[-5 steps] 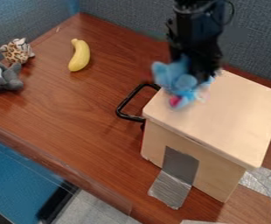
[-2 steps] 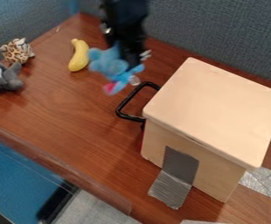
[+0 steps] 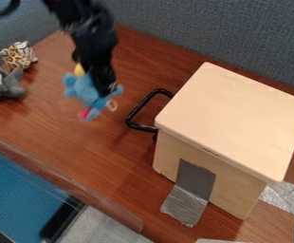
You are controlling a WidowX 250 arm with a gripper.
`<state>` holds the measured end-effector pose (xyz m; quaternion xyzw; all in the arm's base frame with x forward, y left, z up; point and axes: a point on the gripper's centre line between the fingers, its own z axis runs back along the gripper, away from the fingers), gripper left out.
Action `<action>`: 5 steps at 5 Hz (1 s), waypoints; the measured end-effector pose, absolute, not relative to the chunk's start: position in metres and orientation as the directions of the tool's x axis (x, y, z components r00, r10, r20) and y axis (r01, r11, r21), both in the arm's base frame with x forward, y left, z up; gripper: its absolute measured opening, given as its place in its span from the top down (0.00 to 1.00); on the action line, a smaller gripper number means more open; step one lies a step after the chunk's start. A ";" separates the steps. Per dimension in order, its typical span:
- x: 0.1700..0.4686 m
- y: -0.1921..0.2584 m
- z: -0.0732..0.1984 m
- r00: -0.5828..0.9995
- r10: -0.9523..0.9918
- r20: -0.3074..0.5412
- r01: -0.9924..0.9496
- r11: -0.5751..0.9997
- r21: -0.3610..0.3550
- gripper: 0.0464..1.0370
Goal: Moved the blue elephant to the left side of the table
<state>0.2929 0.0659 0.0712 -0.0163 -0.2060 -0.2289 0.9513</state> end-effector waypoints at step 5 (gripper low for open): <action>0.268 0.095 0.056 0.797 -0.474 0.375 0.483 0.872 0.076 0.03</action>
